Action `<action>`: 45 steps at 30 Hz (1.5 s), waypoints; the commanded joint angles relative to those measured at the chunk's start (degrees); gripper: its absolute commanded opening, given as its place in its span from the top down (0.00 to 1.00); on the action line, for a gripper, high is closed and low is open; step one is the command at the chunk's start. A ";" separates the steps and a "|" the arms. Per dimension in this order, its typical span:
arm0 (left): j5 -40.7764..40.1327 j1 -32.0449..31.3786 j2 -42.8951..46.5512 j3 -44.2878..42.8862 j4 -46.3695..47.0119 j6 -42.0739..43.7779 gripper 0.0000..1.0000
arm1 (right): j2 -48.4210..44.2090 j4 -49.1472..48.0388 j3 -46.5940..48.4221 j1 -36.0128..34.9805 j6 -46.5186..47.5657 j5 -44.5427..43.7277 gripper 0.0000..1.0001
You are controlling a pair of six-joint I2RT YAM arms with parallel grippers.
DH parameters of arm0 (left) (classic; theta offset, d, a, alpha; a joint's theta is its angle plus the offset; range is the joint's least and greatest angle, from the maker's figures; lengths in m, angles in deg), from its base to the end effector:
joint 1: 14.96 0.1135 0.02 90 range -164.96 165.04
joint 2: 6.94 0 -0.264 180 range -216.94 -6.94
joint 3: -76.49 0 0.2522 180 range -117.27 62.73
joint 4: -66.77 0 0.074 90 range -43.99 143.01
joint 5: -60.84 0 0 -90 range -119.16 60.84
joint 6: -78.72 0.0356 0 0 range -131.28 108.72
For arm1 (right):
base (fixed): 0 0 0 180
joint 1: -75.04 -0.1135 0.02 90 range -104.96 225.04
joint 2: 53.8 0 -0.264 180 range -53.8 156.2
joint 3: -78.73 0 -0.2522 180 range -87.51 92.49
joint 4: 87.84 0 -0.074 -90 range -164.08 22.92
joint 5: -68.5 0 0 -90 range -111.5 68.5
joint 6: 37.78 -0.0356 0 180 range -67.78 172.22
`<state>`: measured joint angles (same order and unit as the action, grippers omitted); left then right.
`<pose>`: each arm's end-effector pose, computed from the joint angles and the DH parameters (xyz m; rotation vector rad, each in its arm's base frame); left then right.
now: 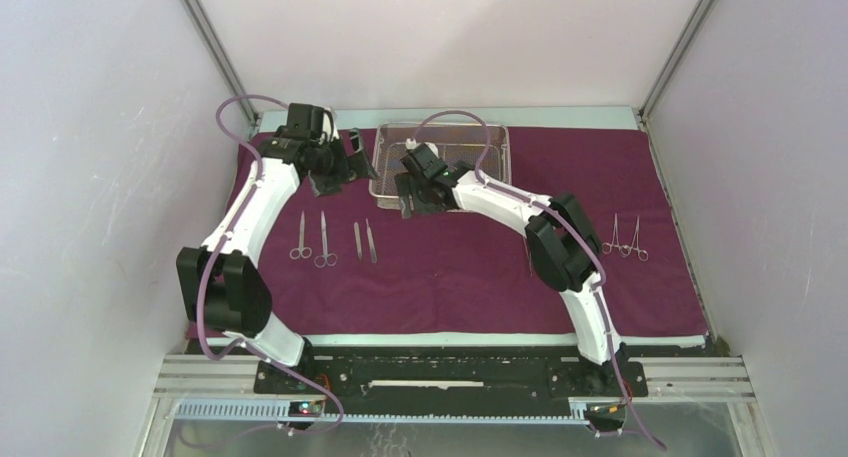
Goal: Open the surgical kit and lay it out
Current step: Move the container from the surgical kit, then reset both arms
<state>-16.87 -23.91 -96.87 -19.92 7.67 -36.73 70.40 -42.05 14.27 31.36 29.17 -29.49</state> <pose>0.3310 -0.0598 0.3195 -0.2721 2.5195 -0.5138 0.3515 0.3288 0.2050 -0.3978 2.5024 0.2989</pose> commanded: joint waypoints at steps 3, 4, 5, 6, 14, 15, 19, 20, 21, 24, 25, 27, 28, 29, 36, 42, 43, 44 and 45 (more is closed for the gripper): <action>1.71 0.38 3.99 0.97 1.31 0.58 0.00 | -6.37 -1.69 -3.00 1.15 1.28 0.87 0.14; 2.00 0.35 4.25 0.99 1.65 0.71 0.00 | -7.83 -1.87 -3.65 1.33 1.33 1.05 0.13; 2.20 0.26 4.65 1.13 2.03 0.94 0.00 | -9.34 -1.88 -4.72 1.55 1.34 1.20 0.13; 2.26 0.13 5.12 1.32 2.36 1.16 0.00 | -10.88 -1.85 -6.42 1.92 1.34 1.41 0.13; 2.66 -2.64 11.22 2.63 6.03 2.58 0.00 | -30.83 -4.48 -20.17 5.20 1.31 3.49 0.12; 2.46 -3.09 12.67 2.94 6.71 2.72 0.00 | -33.68 -4.90 -21.87 5.76 1.15 3.24 0.11; 0.88 -4.94 17.82 4.98 9.26 3.51 0.00 | -44.45 -5.58 -27.10 8.95 0.19 1.89 0.02; 0.49 -5.21 19.14 5.65 9.94 3.60 0.00 | -47.12 -5.58 -28.11 9.70 0.24 1.36 0.01; 0.32 -5.28 20.61 6.43 10.70 3.66 0.00 | -49.46 -5.54 -29.24 10.28 0.34 0.71 0.00; -0.79 -5.29 25.26 9.51 13.87 4.09 0.00 | -57.39 -5.73 -31.46 11.33 1.36 -2.34 0.00; -1.02 -5.29 26.57 10.19 14.61 4.47 0.00 | -59.80 -6.00 -32.37 11.61 1.56 -3.27 0.00; -2.49 -5.29 29.18 11.45 15.76 4.46 0.00 | -63.91 -6.68 -34.13 12.35 1.64 -4.12 0.00; -3.49 -5.29 30.40 12.06 16.29 4.18 0.00 | -65.73 -7.11 -35.06 12.87 1.50 -4.37 0.00; -4.39 -5.29 31.65 12.51 16.45 3.79 0.00 | -67.18 -7.53 -35.84 13.30 1.44 -4.48 0.00; -9.44 -5.29 34.64 15.38 18.17 2.26 0.00 | -71.52 -8.55 -38.21 14.50 1.76 -5.45 0.00; -9.64 -5.20 34.47 15.60 18.13 2.60 0.00 | -71.85 -10.34 -39.11 15.27 1.69 -4.83 0.00; -9.24 -5.24 34.47 15.60 18.23 2.61 0.00 | -71.90 -10.47 -39.11 15.36 1.69 -4.76 0.00; -9.07 -5.20 34.41 15.54 18.29 2.62 0.00 | -71.85 -10.49 -39.12 15.38 1.69 -4.72 0.00; -8.98 -5.20 34.43 15.51 18.47 2.58 0.00 | -71.86 -10.50 -39.11 15.45 1.76 -4.61 0.00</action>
<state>-25.11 -29.10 -62.82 -5.04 23.69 -34.29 -0.94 -49.50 -25.12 46.27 29.68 -33.45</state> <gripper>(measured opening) 0.996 0.993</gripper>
